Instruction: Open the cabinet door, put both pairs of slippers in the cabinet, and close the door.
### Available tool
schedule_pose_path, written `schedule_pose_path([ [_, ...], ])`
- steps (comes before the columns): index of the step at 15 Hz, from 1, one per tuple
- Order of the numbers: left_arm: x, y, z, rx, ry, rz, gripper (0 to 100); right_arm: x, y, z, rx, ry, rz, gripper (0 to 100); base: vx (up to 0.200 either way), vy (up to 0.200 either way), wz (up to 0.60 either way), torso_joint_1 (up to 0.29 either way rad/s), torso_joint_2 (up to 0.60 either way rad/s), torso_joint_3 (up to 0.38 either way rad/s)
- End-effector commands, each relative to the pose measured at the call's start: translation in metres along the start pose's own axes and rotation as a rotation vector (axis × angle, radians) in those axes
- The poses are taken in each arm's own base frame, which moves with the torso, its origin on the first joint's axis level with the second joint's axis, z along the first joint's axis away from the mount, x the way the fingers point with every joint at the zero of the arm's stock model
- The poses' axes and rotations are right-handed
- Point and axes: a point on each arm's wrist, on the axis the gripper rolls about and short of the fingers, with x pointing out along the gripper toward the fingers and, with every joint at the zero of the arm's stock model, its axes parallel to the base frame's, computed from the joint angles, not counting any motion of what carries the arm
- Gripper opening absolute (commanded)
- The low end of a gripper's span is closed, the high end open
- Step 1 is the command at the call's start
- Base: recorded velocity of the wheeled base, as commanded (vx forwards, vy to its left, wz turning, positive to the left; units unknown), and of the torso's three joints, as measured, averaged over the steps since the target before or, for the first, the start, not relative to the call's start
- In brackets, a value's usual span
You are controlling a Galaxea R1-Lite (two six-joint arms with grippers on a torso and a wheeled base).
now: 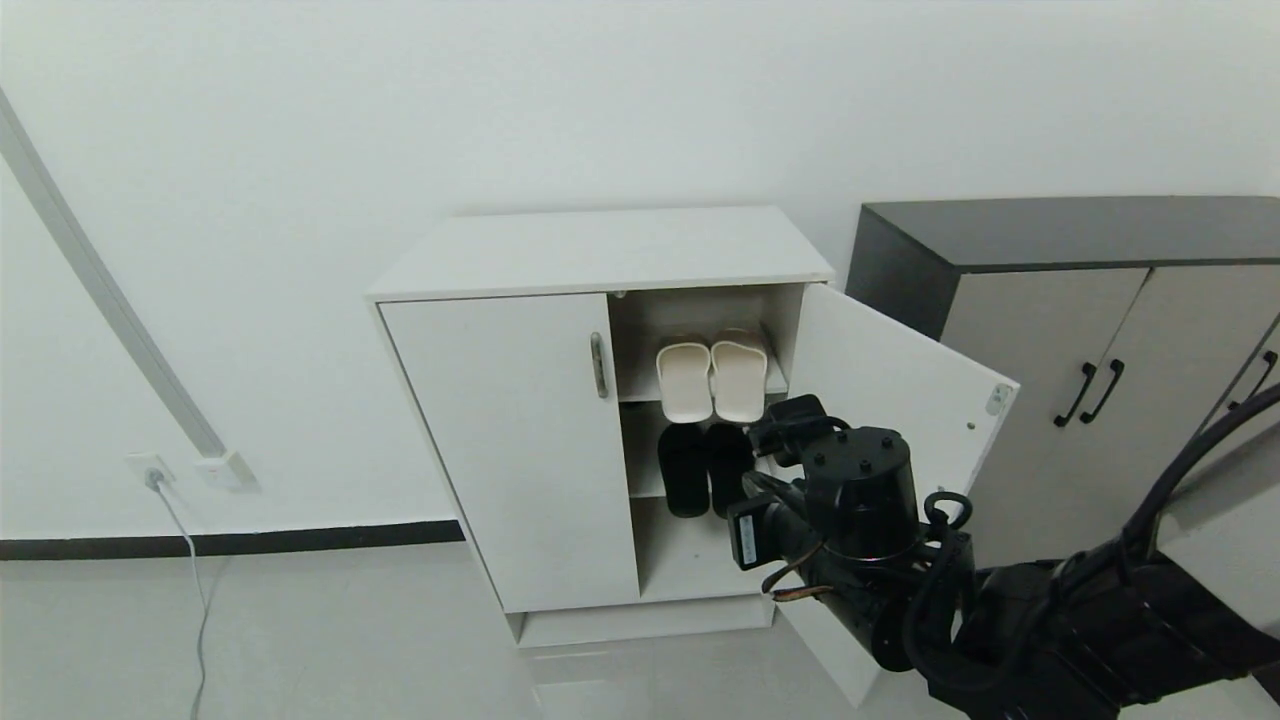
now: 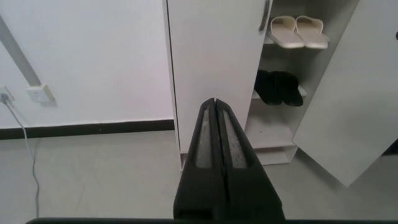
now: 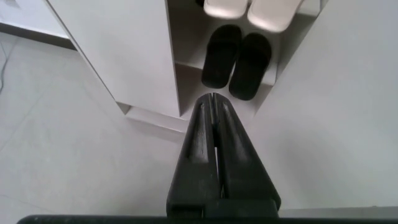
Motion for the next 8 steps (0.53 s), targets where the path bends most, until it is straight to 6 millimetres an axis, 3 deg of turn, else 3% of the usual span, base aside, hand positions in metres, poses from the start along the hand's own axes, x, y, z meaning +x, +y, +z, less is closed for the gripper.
schedule_pose_path([
  [1, 0.0001, 0.0000, 0.0000, 0.000, 0.001, 0.000, 0, -0.0005, -0.0001, 0.0000, 0.000, -0.001, 0.000, 0, 0.000, 0.000, 0.00, 0.193, -0.51, -0.325],
  [8, 0.0001, 0.0000, 0.0000, 0.000, 0.001, 0.000, 0, -0.0016, -0.0008, -0.0008, -0.001, 0.002, 0.000, 0, 0.000, 0.000, 0.00, 0.224, -0.54, -0.323],
])
